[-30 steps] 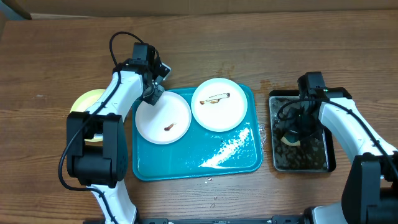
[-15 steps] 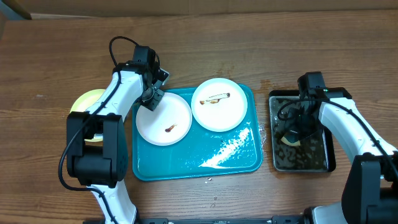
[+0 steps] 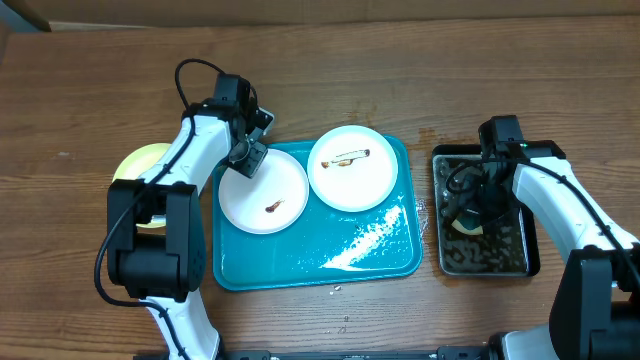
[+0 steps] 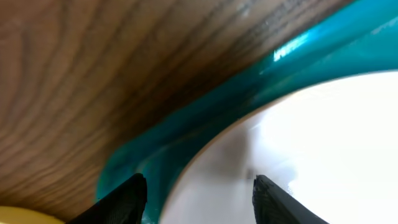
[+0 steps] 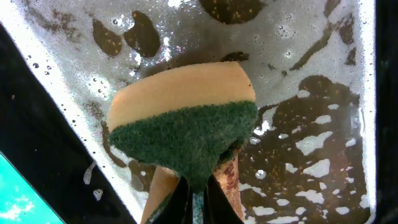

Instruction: Clean dirty plates on tray and stack at the side

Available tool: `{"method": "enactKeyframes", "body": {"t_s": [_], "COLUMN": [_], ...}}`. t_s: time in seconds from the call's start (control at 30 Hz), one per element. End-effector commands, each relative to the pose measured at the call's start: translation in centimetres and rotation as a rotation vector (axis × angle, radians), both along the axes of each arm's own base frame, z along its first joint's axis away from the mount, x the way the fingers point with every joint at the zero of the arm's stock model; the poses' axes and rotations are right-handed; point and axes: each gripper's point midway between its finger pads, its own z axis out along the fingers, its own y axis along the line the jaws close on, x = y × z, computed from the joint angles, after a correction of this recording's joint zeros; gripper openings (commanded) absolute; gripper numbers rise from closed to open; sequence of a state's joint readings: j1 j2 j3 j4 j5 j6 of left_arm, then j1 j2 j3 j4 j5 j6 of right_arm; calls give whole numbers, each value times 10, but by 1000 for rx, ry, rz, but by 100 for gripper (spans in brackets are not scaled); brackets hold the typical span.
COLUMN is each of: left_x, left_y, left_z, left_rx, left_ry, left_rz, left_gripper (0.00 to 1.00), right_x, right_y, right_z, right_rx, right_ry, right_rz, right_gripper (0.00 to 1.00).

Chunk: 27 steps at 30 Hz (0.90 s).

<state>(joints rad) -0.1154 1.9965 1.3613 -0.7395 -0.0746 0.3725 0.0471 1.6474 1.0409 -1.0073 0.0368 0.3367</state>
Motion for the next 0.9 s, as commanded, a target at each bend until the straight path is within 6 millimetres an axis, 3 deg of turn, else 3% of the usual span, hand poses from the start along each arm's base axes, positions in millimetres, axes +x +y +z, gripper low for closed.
{"method": "enactKeyframes", "body": {"t_s": [0.0,0.1,0.2,0.27,0.6,0.87], "left_x": [-15,-20,-25,-32,-79,-119], "left_y": [1,1,2,3,5,-23], "left_z": [-16,-17,-18,-18,-18,-9], "left_rx": [-15,-14,-15,-16,-9,-154], "left_ry": [52,70,93,117,293,493], "left_rz": [14,18,39,72,300,378], "left_gripper": [55,50,30,24,7,4], "right_x": [2,2,1,1,1,1], "right_y": [-3,-3,-3,-3,-3,-1], "right_z": [4,4,4,4,4,4], "right_rx": [-10,-10,-10,-10,-10,-1], "right_ry": [-19,-17,-17,-17,-17,-16], "right_rz": [-8,-8,-8,-8,-8,-8], "right_gripper": [4,4,4,4,4,4]}}
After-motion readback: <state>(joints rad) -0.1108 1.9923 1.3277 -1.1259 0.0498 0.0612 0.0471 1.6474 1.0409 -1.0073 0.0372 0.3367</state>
